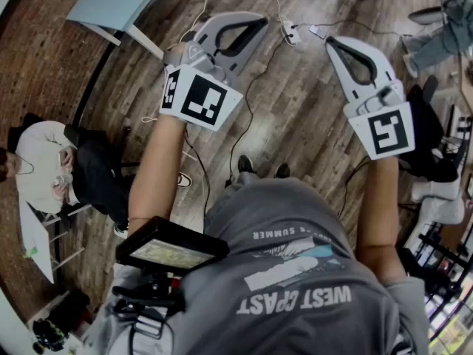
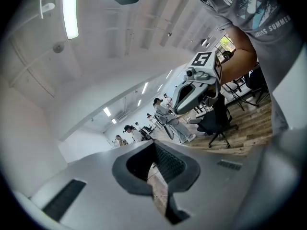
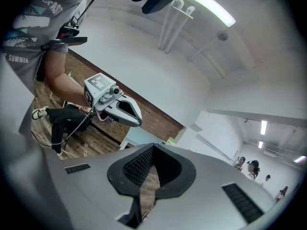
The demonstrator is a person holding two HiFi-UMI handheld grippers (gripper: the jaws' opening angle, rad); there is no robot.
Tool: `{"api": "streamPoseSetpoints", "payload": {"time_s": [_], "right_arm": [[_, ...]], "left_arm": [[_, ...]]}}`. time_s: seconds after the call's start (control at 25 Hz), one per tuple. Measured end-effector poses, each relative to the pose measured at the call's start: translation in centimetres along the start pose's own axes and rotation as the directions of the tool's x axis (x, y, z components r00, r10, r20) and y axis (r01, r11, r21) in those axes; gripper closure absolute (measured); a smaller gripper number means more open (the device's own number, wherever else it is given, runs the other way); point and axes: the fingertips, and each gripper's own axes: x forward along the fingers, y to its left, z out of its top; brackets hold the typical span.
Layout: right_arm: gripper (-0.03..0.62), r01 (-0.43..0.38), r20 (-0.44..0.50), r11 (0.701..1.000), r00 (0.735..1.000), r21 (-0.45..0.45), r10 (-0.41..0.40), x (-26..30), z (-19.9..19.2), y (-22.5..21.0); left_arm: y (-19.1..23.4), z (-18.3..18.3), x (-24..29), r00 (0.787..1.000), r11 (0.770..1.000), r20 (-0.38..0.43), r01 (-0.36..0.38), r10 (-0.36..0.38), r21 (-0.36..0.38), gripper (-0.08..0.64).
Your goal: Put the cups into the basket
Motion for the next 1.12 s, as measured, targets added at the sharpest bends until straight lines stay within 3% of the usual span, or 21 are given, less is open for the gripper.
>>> {"api": "streamPoseSetpoints", "payload": {"time_s": [0.36,0.56,1.12], "right_arm": [[0.581,0.008,-0.002,1.000,1.000,0.006,-0.008,0.1,0.1,0.0],[0.580,0.023,0.039,0.994,0.999,0.109,-0.027,0.9,1.3,0.3],[0.581,0.057,0.032,0.998,0.998,0.042,-0.058,3.3,2.7,0.8]], "left_arm": [[0.1,0.0,0.1,1.000,1.000,0.012,0.007,-0.007,-0.001,0.560],[1.3,-0.4,-1.3,1.000,0.999,-0.004,0.016,-0.016,0.036,0.560],[3.2,-2.2,-2.7,1.000,1.000,0.024,-0.016,0.016,-0.012,0.560]]}}
